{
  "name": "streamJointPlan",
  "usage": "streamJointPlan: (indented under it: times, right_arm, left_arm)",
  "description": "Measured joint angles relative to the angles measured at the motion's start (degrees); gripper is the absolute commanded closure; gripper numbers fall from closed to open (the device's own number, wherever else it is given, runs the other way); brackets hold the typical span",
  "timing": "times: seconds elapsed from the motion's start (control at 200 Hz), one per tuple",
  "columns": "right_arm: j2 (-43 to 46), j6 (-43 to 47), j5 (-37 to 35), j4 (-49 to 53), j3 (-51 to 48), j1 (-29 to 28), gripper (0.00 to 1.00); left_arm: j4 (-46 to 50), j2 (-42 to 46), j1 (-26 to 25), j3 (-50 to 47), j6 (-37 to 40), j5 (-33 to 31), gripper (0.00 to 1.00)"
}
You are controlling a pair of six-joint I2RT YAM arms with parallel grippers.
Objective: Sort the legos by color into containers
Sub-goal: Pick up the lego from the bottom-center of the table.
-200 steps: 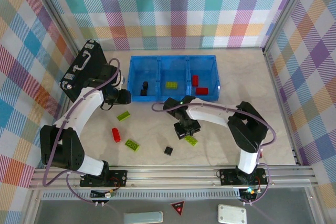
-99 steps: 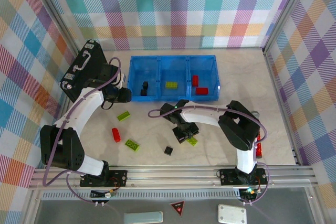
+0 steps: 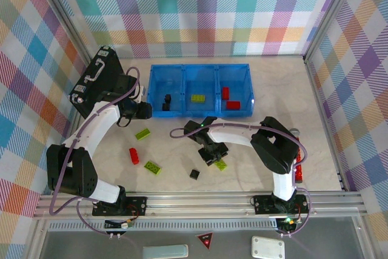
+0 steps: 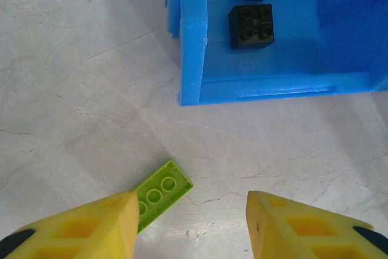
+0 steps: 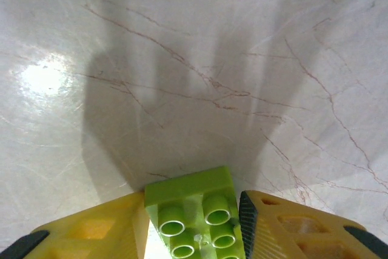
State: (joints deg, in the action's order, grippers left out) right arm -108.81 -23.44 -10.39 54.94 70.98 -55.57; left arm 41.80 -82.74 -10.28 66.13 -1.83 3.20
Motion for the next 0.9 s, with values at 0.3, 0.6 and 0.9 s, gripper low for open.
streamJointPlan:
  times: [0.3, 0.6, 0.9]
  right_arm:
    - [0.1, -0.1, 0.3, 0.0, 0.0, 0.0, 0.63]
    - [1.4, -0.3, -2.7, 0.2, 0.0, 0.0, 0.63]
    - [3.9, -0.3, -4.3, 0.8, 2.2, 0.2, 0.63]
  left_arm:
    - [0.0, 0.0, 0.0, 0.0, 0.0, 0.0, 0.50]
    - [0.0, 0.0, 0.0, 0.0, 0.0, 0.0, 0.50]
    - [0.0, 0.0, 0.0, 0.0, 0.0, 0.0, 0.50]
